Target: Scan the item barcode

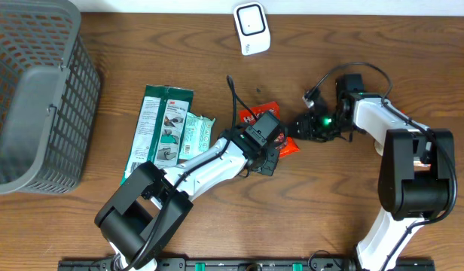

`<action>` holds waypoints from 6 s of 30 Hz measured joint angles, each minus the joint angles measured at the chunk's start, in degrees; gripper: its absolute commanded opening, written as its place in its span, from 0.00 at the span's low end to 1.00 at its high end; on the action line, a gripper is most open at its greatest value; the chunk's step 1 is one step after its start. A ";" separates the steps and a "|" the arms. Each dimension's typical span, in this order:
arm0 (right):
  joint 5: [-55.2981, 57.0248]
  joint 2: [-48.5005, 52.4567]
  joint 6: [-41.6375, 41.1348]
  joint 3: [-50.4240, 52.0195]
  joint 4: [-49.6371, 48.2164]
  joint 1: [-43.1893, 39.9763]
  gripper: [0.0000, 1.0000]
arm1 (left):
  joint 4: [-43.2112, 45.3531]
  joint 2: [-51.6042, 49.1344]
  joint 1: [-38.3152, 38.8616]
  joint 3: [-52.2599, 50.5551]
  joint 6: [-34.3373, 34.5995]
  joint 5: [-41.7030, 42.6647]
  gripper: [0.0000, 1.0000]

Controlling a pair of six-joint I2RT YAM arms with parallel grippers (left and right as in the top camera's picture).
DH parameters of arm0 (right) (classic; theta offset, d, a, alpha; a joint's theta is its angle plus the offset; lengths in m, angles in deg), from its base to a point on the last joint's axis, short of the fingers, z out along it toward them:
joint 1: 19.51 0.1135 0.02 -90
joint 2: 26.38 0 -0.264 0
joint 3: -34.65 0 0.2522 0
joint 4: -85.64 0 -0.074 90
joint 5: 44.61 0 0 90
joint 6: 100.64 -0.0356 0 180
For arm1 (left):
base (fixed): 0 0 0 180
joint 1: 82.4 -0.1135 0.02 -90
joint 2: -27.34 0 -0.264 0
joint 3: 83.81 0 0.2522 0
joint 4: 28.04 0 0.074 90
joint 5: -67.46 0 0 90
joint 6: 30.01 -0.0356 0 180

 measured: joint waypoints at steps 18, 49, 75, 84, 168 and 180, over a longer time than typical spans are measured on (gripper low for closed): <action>1.31 0.00 -3.74 0.02 5.01 7.85 0.50 | -8.00 1.60 -4.68 0.00 -0.24 -6.38 0.14; 2.49 -0.04 -8.35 -0.81 -7.08 3.93 0.52 | 6.80 -0.96 -8.61 0.61 -0.24 1.62 0.14; -7.69 -1.31 -20.02 13.16 -29.55 4.11 0.36 | 7.32 -3.48 -8.59 0.02 -0.26 1.55 0.14; -7.10 -1.31 -19.96 13.38 -30.25 5.25 0.12 | 7.32 -3.48 -8.59 0.02 -0.28 1.57 0.14; 51.36 14.01 -55.78 -23.61 -64.48 15.61 0.01 | -16.65 26.38 -46.58 0.35 -1.95 -1.44 0.81; 53.22 19.52 -55.78 -23.65 -71.97 15.61 0.01 | -16.65 26.38 -46.58 0.35 -1.95 -1.44 0.81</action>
